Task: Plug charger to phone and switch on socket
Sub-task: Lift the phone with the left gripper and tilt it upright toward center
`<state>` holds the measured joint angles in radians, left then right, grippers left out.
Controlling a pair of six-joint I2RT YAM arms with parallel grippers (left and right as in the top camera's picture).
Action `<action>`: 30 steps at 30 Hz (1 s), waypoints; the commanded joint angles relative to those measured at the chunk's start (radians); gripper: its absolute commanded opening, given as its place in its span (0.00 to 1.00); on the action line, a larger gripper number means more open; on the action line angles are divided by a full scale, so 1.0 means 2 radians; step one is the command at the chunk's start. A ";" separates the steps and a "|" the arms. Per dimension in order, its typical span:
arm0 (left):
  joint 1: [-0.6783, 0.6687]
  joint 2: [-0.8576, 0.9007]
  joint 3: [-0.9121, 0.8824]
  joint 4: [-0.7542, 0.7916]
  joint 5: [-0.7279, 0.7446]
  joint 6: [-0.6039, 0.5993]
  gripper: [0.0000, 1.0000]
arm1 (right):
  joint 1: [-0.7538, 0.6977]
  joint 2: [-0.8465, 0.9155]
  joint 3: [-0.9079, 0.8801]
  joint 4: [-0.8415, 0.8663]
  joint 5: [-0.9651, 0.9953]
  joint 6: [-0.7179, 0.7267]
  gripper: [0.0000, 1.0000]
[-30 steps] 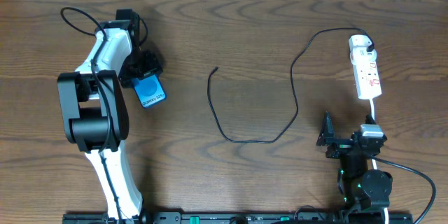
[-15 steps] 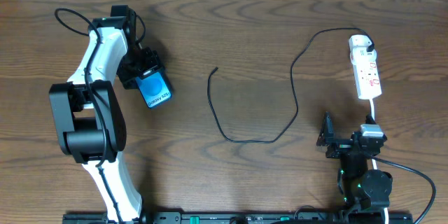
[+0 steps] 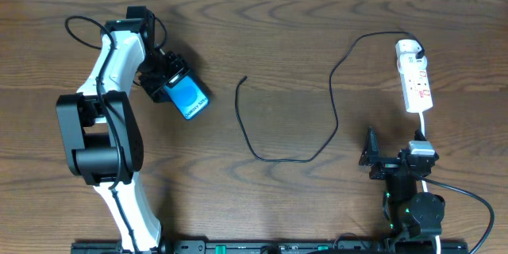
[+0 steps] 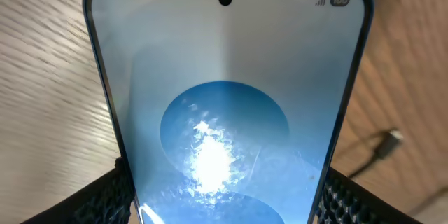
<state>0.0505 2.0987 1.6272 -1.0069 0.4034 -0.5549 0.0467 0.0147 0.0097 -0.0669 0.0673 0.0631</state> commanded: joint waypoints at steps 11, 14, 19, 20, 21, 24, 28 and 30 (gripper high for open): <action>-0.001 -0.012 0.001 -0.003 0.156 -0.108 0.71 | -0.003 -0.004 -0.002 -0.001 0.001 -0.006 0.99; -0.001 -0.012 0.001 -0.005 0.177 -0.132 0.70 | -0.003 -0.004 -0.002 -0.001 0.001 -0.006 0.99; -0.001 -0.012 0.001 -0.007 0.230 -0.147 0.70 | -0.003 -0.004 -0.002 -0.001 0.001 -0.006 0.99; -0.001 -0.012 0.001 -0.007 0.244 -0.147 0.70 | -0.003 -0.004 -0.002 -0.001 0.001 -0.006 0.99; -0.001 -0.012 0.001 -0.007 0.258 -0.147 0.71 | -0.003 -0.004 -0.002 -0.001 0.001 -0.006 0.99; -0.001 -0.012 0.001 -0.007 0.297 -0.149 0.70 | -0.003 -0.004 -0.002 -0.001 0.001 -0.006 0.99; -0.001 -0.012 0.001 -0.007 0.349 -0.162 0.70 | -0.003 -0.004 -0.002 -0.001 0.001 -0.006 0.99; -0.001 -0.012 0.001 -0.007 0.368 -0.178 0.70 | -0.003 -0.004 -0.002 -0.001 0.001 -0.006 0.99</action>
<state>0.0505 2.0987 1.6272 -1.0145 0.9894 -0.8581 0.0467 0.0147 0.0097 -0.0673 0.0673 0.0631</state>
